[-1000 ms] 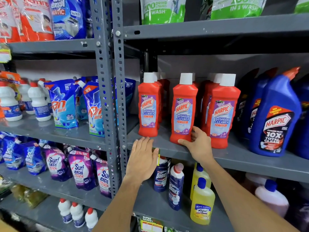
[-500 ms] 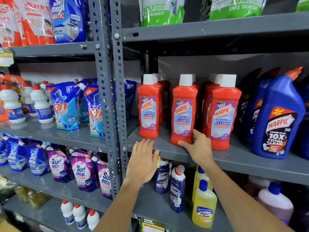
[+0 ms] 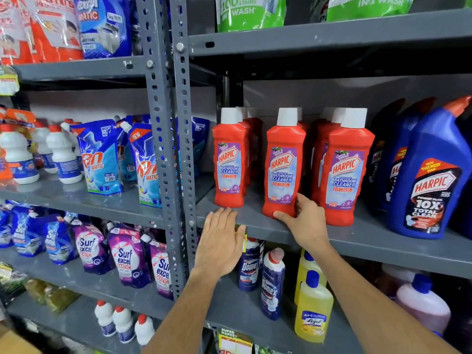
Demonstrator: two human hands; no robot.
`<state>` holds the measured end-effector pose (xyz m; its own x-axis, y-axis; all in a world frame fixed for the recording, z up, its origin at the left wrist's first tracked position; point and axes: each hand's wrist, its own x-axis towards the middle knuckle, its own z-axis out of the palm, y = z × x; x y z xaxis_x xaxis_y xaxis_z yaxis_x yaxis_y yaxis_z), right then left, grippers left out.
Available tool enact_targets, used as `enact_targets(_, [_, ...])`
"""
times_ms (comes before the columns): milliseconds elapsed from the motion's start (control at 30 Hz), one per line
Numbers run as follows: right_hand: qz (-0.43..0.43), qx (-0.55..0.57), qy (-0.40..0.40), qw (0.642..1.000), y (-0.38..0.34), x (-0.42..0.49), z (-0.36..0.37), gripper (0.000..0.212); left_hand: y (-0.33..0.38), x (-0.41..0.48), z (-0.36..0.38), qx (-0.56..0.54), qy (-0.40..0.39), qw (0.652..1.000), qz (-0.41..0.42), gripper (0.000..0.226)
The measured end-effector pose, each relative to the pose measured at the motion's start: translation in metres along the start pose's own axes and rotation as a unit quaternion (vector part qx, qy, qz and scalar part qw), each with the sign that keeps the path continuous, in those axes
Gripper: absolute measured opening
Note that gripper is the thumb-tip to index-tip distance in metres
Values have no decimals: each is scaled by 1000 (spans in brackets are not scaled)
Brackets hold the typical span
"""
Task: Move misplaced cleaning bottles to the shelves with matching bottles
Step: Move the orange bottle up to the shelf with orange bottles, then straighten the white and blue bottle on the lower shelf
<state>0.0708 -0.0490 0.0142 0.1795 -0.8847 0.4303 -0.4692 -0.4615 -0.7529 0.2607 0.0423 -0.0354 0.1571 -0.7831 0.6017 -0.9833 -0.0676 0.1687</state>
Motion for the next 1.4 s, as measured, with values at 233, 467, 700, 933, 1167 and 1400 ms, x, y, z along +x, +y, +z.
enact_targets(233, [-2, -8, -2, 1000, 2, 2, 1, 67, 0, 1, 0, -5, 5, 1000, 4, 62])
enact_targets(467, [1, -23, -12, 1000, 1, 1, 1, 68, -2, 0, 0, -5, 6, 1000, 12, 62])
enact_targets(700, [-67, 30, 128, 989, -10, -37, 7, 68, -6, -22, -2, -33, 64, 997, 11, 55])
enact_targets(933, [-102, 38, 181, 977, 20, -127, 43, 64, -20, -91, 45, -79, 68, 994, -41, 50])
enact_targets(1167, [61, 61, 45, 995, 100, -152, 96, 74, -39, -149, 123, -74, -82, 992, -57, 58])
enact_targets(1400, [223, 102, -37, 969, 153, -146, 133, 90, -61, -172, 191, -73, -260, 962, -29, 67])
